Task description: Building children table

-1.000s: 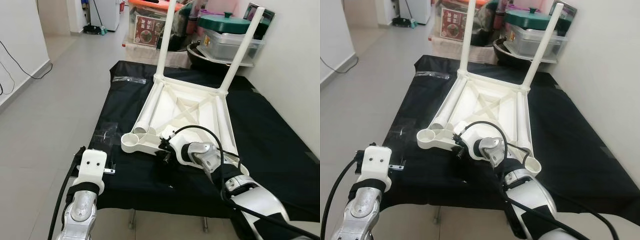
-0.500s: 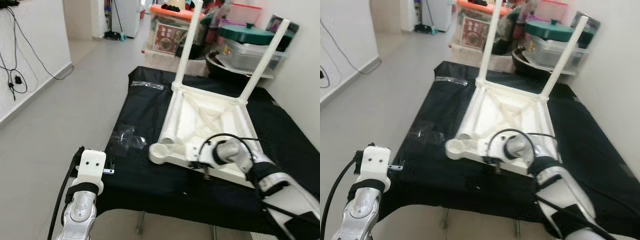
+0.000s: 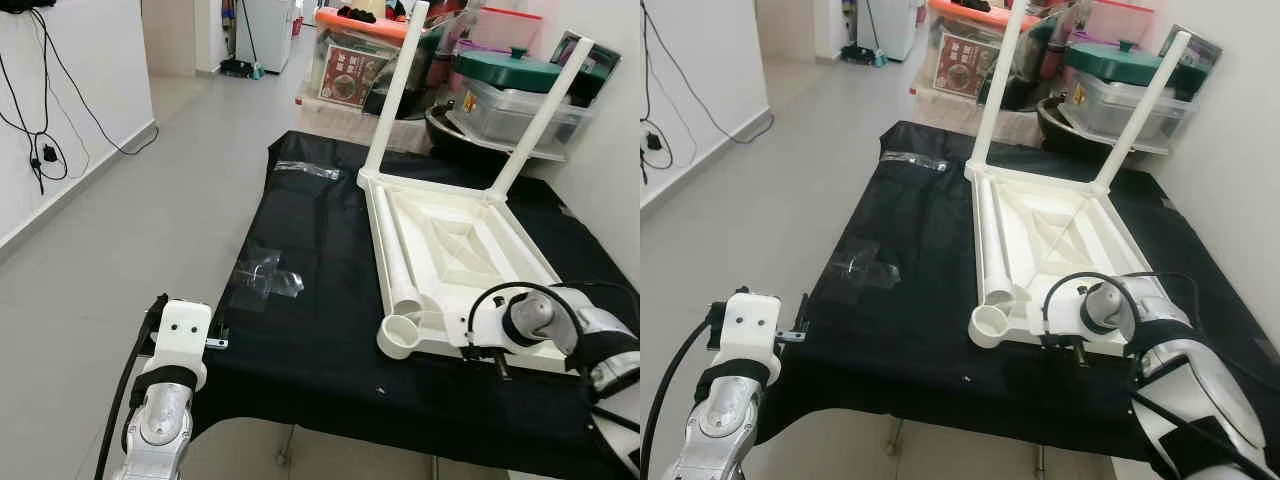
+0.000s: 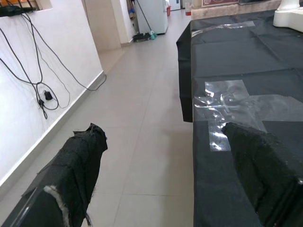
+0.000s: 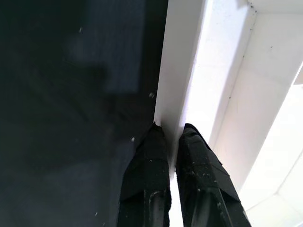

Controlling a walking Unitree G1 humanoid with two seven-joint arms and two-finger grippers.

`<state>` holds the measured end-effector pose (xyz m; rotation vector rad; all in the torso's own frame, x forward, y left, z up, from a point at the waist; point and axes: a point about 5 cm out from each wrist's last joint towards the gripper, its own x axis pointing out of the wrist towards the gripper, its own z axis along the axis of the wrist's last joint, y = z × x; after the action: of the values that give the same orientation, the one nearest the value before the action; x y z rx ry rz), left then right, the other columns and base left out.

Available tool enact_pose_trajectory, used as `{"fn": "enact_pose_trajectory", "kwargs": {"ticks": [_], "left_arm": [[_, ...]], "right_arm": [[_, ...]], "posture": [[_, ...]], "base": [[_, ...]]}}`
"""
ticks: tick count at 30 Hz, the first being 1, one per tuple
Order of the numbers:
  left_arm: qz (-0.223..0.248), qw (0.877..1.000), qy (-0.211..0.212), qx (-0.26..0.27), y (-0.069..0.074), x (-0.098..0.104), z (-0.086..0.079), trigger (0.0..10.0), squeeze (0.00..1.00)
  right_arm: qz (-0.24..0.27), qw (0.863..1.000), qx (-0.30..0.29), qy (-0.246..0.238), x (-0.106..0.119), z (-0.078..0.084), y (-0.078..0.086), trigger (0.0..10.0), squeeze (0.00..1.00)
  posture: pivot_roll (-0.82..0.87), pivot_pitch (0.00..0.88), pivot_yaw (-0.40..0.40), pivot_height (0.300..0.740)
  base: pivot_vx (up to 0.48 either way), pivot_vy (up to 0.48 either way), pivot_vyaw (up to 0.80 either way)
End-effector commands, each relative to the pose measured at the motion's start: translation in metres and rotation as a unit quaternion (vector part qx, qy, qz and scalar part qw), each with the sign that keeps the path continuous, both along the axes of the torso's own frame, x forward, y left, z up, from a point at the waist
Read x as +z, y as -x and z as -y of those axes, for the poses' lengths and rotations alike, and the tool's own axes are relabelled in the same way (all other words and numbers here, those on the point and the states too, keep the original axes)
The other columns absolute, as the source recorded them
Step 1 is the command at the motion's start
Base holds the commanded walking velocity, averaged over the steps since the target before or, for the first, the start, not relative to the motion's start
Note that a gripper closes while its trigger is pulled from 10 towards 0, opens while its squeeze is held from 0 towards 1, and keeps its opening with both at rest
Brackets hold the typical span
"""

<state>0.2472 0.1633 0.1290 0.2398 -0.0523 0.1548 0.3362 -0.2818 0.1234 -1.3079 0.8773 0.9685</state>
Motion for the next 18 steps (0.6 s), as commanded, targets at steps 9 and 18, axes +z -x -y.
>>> {"fn": "enact_pose_trajectory", "kwargs": {"ticks": [9,18], "left_arm": [[-0.006,1.000,0.001,-0.004,0.002,-0.003,0.002,10.0,0.00],[-0.006,1.000,0.003,-0.003,0.002,-0.004,0.002,10.0,0.00]], "right_arm": [[0.008,0.999,-0.041,0.008,-0.003,0.011,0.003,10.0,1.00],[0.080,0.993,-0.028,-0.080,0.045,-0.002,-0.020,10.0,1.00]], "posture": [[0.13,0.000,-0.179,0.740],[0.13,0.000,-0.178,0.740]], "base": [[0.000,0.000,0.00],[0.000,0.000,0.00]]}}
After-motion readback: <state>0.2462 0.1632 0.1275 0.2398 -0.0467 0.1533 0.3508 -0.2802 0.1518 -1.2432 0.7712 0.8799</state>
